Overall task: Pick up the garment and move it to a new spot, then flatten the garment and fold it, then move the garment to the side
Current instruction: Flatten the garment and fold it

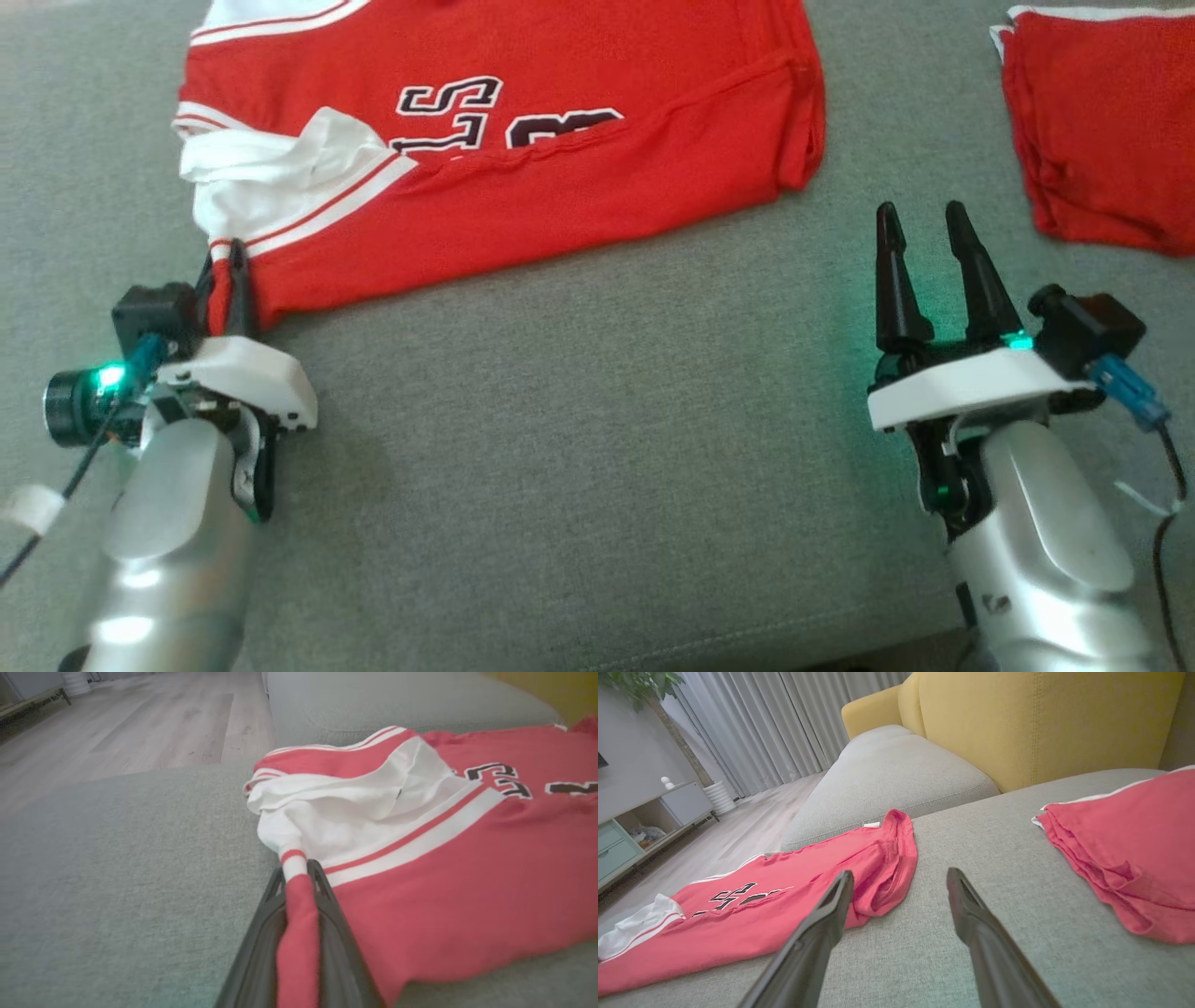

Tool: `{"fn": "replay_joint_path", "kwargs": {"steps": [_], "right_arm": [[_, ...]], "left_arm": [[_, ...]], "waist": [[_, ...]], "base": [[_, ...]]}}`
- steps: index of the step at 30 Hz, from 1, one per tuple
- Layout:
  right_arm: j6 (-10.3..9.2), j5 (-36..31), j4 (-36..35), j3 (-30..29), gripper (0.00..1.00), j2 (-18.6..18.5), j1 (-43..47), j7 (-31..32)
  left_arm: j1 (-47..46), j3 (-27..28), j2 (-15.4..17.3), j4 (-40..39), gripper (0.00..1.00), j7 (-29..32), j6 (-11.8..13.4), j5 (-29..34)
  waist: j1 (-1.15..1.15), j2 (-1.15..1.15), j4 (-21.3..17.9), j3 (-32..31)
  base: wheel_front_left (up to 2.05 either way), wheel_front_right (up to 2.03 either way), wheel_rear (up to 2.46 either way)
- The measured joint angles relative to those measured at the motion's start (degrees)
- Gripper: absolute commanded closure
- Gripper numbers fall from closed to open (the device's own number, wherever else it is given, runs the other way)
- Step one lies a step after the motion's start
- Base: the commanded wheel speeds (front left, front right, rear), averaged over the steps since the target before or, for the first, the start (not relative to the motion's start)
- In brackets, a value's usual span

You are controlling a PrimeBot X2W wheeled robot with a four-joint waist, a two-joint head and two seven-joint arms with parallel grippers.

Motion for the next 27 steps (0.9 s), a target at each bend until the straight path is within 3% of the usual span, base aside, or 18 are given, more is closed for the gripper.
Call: {"fn": "replay_joint_path", "kwargs": {"steps": [6, 15, 27], "right_arm": [[0.00, -3.65, 5.69, -2.15, 0.00, -0.01, -3.99, 0.37], [0.00, -7.24, 18.79, -6.11, 0.00, -0.07, -14.89, 7.98], [0.00, -15.99, 37.04, -11.33, 0.00, -0.34, -25.91, 13.15]], "left_arm": [[0.78, -0.49, -0.43, -6.12, 1.00, -4.16, -0.44, 0.48], [0.98, -4.12, -1.64, -15.93, 1.00, -5.13, -2.00, 2.58], [1.88, -5.98, -2.82, -17.89, 1.00, -5.15, -2.44, 3.03]], "waist": [[0.00, 0.00, 1.53, -0.90], [0.00, 0.00, 5.24, -0.64], [0.00, 0.00, 8.68, 1.09]], "base": [[0.00, 0.00, 0.00], [0.00, 0.00, 0.00], [0.00, 0.00, 0.00]]}}
